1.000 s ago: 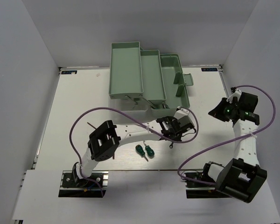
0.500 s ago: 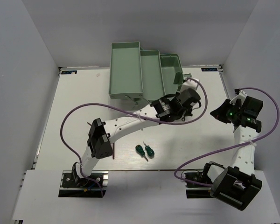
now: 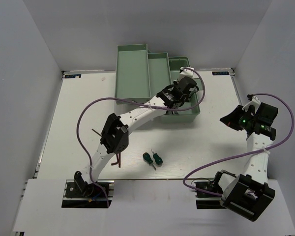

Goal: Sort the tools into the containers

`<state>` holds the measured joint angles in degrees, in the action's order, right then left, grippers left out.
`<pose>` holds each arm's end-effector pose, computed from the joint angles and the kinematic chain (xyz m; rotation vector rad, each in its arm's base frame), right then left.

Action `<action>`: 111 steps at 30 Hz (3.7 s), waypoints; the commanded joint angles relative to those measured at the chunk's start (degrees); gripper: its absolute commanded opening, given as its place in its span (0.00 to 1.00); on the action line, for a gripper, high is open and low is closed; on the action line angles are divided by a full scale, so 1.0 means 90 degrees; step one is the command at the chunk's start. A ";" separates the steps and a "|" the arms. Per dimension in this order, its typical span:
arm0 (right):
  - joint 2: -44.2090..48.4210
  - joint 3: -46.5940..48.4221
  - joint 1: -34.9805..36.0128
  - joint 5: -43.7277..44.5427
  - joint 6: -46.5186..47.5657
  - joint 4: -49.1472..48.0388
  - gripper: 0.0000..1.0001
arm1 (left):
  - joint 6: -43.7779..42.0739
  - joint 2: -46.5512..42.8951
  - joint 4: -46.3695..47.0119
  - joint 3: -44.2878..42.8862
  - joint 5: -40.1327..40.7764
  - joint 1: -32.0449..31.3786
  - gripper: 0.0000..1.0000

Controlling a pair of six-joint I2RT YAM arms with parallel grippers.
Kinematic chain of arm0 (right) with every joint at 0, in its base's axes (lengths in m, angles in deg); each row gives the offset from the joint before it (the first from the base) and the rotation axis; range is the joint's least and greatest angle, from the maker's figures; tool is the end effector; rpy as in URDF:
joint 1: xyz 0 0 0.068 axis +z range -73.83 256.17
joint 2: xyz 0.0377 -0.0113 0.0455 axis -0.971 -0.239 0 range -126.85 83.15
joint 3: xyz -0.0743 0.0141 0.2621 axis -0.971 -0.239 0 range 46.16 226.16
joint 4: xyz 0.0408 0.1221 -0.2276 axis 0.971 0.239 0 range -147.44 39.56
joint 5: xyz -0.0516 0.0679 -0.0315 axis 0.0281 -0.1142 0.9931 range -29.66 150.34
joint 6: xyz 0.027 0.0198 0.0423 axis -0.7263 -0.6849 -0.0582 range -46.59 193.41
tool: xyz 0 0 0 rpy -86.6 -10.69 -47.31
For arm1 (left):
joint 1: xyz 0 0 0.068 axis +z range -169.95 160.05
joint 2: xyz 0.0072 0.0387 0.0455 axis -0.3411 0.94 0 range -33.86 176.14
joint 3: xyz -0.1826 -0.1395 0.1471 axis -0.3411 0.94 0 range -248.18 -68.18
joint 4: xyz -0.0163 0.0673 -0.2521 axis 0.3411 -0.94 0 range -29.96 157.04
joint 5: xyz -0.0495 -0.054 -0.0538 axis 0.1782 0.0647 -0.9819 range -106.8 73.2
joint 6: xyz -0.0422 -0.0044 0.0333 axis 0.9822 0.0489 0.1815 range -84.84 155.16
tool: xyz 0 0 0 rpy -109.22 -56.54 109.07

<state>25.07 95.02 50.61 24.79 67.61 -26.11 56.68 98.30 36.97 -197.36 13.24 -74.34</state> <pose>0.1986 -0.0720 0.2905 0.2756 2.1542 0.5087 0.3247 -0.4228 0.2993 0.2939 2.0508 -0.2504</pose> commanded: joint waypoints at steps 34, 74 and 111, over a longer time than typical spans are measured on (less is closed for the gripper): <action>-0.0704 -0.0449 0.5618 0.0683 0.2620 -0.0011 0.46 | 0.1953 -0.8980 -0.0839 0.9196 -0.1589 -0.0089 0.65; -0.3946 0.0704 0.9324 0.3471 0.0772 -0.0395 0.70 | 0.3517 -0.9880 -0.1064 1.0731 -0.1854 -0.0148 0.71; -0.2499 0.3650 0.8310 0.7416 0.2559 -0.0911 0.00 | 0.4865 -0.5564 0.0089 0.8895 -0.1776 -0.0938 0.72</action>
<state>6.62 121.80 127.26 82.27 90.14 -26.00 97.02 46.76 40.95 -115.16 -4.99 -81.77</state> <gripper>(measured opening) 0.457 0.722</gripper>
